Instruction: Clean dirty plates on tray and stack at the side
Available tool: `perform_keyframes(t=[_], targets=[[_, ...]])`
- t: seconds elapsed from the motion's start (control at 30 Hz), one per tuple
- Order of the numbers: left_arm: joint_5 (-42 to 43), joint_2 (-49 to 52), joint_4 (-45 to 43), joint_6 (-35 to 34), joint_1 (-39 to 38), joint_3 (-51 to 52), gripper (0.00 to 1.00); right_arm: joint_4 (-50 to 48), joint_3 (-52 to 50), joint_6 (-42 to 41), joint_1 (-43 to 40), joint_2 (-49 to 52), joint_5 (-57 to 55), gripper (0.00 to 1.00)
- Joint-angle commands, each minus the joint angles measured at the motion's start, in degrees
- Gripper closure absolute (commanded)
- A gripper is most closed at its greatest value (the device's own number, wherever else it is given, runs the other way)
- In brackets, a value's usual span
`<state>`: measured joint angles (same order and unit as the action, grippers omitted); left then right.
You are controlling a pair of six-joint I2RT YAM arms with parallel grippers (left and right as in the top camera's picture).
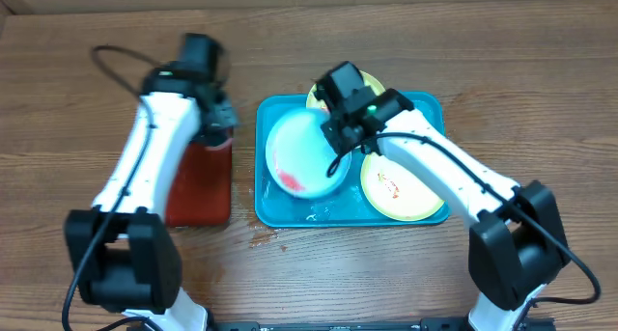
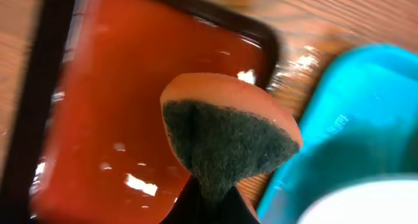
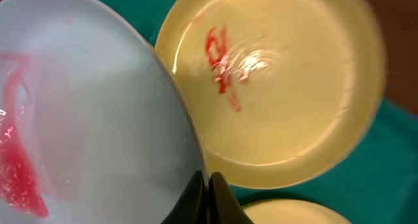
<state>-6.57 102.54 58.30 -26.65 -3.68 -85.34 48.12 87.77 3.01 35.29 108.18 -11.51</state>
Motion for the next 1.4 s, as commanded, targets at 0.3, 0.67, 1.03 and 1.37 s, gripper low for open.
perform_keyframes(t=[0.3,0.67,1.03,1.37], targets=[[7.96,-1.33,2.56,-0.66,14.47,-1.11,0.96,-1.44,8.41,10.91,14.95,-2.54,-57.53,0.96],[7.91,-1.33,2.58,-0.59,14.91,-1.11,0.96,-5.07,8.41,35.01,22.47,-2.54,-59.43,0.96],[7.87,-1.33,2.56,-0.55,14.91,-1.11,0.96,-0.52,8.31,24.04,22.53,-2.54,-47.36,0.96],[7.89,-1.33,2.54,-0.57,14.91,-1.11,0.96,1.44,8.33,20.96,17.35,-2.71,-45.05,0.96]])
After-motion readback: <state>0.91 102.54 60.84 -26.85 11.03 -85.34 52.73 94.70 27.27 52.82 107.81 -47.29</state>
